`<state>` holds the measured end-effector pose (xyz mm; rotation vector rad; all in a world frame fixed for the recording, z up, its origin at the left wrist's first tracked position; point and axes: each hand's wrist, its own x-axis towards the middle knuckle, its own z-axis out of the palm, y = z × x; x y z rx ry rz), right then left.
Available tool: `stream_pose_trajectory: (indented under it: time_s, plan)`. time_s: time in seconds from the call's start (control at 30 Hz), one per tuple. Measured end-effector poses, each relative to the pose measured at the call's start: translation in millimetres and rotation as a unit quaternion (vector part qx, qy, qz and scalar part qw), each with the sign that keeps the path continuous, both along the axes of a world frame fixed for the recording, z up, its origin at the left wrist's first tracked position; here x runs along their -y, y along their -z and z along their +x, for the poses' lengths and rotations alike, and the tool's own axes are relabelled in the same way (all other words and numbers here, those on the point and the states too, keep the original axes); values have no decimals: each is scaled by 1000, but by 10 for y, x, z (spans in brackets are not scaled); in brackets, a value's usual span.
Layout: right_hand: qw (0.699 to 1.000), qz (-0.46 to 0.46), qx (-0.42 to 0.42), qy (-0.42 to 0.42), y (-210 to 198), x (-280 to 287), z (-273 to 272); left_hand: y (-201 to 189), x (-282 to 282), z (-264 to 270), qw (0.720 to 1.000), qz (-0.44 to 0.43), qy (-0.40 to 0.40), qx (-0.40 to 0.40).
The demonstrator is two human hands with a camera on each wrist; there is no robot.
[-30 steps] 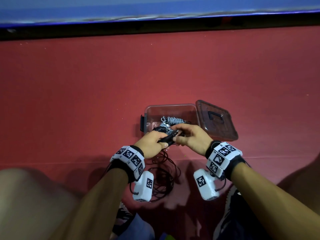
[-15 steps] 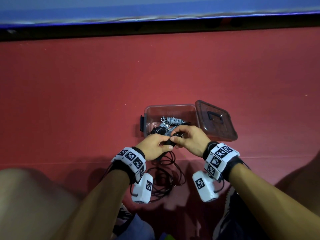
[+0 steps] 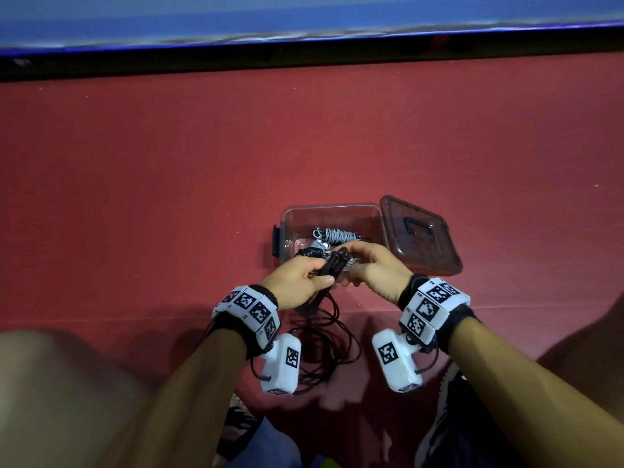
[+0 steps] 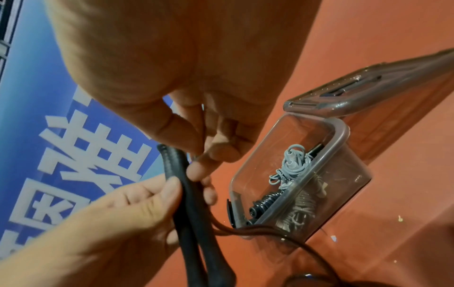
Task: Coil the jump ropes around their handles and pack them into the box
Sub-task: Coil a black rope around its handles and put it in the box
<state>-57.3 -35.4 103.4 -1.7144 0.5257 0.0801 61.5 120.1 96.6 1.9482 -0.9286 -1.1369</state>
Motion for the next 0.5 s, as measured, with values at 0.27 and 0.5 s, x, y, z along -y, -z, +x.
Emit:
stream_pose_trajectory:
  time_s: [0.27,0.5]
  plan:
    - [998,-6,-19,-57,118,-144,-5,66,47,28,998,-38,-34,-38]
    - [997,-6,-29,-76,214,-151,-10,65,60,17,997,-57,-36,-45]
